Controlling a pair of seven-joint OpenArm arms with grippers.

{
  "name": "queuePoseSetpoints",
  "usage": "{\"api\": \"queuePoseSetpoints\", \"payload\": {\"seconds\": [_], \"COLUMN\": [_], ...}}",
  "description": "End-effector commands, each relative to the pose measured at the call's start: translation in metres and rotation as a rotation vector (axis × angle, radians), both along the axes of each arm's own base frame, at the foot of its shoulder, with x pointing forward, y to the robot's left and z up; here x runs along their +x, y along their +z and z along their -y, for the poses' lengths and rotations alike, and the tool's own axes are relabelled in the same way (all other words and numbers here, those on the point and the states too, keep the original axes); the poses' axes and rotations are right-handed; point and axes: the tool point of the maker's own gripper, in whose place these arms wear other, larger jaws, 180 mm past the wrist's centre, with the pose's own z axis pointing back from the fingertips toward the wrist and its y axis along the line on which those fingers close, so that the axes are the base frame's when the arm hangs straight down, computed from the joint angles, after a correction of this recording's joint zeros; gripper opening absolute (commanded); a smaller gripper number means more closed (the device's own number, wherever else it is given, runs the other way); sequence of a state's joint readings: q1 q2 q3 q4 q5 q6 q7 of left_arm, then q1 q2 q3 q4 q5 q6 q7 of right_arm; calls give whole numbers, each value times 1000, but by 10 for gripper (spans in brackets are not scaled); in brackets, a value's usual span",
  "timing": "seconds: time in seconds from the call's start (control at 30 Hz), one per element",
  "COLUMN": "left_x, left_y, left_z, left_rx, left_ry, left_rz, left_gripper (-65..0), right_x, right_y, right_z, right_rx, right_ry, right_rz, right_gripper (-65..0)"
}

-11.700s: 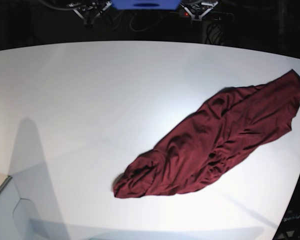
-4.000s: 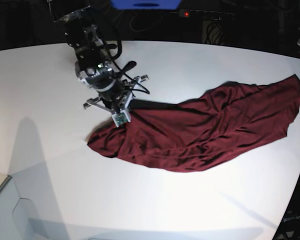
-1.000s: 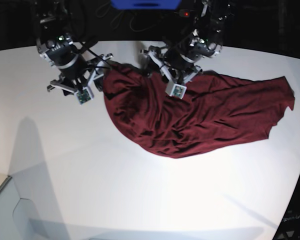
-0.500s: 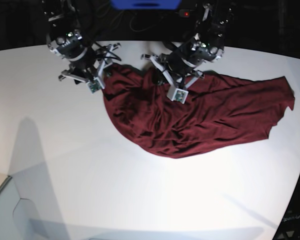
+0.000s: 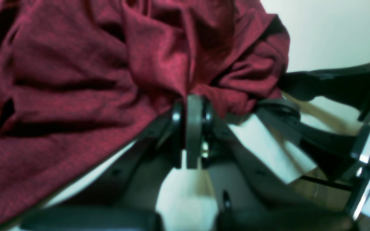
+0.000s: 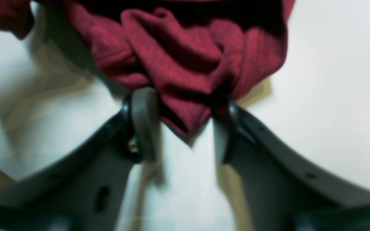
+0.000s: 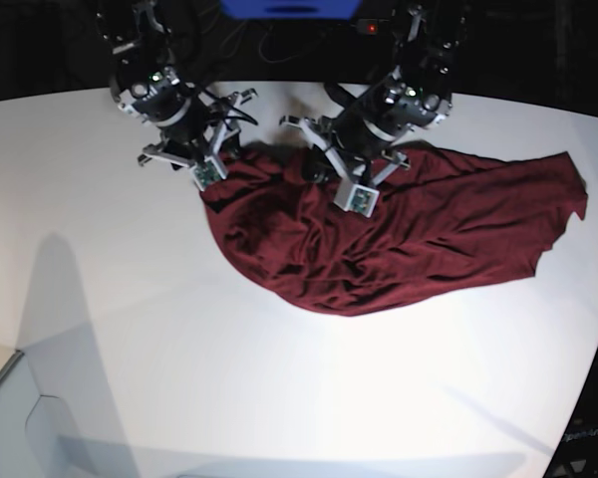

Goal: Layout the t-shirt on the table in an organized manner, then fold the t-shirt properly
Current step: 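Lift the shirt high with both grippers so it hangs down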

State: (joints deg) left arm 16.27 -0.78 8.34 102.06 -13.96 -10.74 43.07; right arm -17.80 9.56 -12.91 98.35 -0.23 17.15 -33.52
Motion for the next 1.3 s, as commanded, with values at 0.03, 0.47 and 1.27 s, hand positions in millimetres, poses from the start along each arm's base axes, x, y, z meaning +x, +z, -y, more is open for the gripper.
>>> {"api": "queuePoseSetpoints", "payload": {"seconds": [0.03,0.47,1.27], "left_x": [11,81,233], "left_y": [15,87,301], "left_z": [3,-6,-55], "left_rx": [-29,-6,-78], "left_ry": [4,-11,-36], "left_rz": [56,306,730], "left_gripper": [-649,-649,-649], "right_x": [7,78,211], "right_y": [12,144,380], "right_z": [0,-8,-10], "right_rx": [-6,18,13], "right_ry": [9,51,35], "right_rz": [26,430,1040], "right_gripper": [-605,-650,-650]}}
